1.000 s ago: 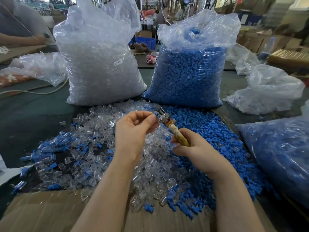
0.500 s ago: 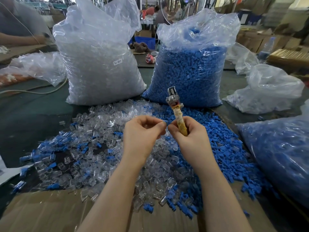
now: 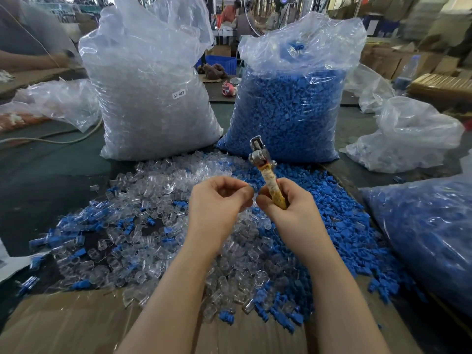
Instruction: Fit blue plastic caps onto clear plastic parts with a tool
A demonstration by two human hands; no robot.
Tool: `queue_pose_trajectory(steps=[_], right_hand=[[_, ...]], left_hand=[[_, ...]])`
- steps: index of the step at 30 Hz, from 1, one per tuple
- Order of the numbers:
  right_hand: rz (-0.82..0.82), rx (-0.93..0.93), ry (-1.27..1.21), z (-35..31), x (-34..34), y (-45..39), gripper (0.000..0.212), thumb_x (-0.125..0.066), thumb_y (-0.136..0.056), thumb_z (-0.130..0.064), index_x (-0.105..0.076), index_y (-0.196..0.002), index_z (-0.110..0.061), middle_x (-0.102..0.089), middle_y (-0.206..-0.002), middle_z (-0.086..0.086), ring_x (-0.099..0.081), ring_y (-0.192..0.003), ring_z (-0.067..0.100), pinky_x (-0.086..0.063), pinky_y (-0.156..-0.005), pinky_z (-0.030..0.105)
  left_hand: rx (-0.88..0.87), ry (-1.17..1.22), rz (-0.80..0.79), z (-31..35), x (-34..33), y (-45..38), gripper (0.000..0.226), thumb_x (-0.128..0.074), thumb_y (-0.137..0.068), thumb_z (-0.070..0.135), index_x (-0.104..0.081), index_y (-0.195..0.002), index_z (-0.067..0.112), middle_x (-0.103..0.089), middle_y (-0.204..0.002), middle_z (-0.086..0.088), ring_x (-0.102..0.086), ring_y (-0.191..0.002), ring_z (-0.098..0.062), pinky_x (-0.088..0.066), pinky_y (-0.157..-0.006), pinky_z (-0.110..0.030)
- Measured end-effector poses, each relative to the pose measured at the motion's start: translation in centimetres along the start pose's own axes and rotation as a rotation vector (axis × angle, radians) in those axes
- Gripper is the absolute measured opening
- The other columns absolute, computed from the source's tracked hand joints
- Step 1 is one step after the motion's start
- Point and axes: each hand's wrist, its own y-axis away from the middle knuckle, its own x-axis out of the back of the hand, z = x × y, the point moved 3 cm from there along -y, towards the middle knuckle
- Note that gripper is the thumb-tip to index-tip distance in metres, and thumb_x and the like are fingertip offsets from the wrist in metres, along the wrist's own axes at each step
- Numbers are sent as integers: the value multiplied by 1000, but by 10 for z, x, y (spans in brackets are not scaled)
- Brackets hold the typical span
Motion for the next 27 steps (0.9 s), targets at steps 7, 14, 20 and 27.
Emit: queue_pose_trajectory(steps=[7, 14, 20, 27], right_hand=[[-262, -130, 103, 3, 10, 5, 11, -68, -89, -20, -60, -94, -15, -59, -83, 9, -54, -72, 15, -51, -76, 45], [-332, -174, 152, 5, 9, 7, 17, -67, -88, -17, -55, -99, -15, -50, -80, 1, -45, -66, 14, -38, -66, 32], [-366, -176, 193, -2, 8, 9, 40, -62, -74, -32, -48, -104, -11, -41, -79, 1, -35, -61, 14, -31, -60, 32], [-381, -136, 324, 3, 8, 7, 23, -60, -87, -14, -43, -98, -23, -43, -82, 3, -37, -68, 22, -33, -65, 38]], left_hand=[[2, 232, 33, 1, 12, -5, 10, -71, -85, 0, -69, -83, 9, -74, -67, -2, -71, -64, -12, -54, -59, -17], [-8, 295, 33, 2, 17, -6, 7, -70, -85, -2, -69, -86, 5, -74, -71, -3, -72, -66, -14, -55, -62, -18], [-27, 263, 29, 2, 19, -7, 9, -70, -85, -2, -69, -85, 8, -74, -69, -1, -71, -65, -13, -57, -64, -20], [-51, 241, 5, 4, 19, -7, 9, -69, -85, -2, -68, -85, 7, -74, -70, -2, -72, -67, -13, -55, -64, -18]])
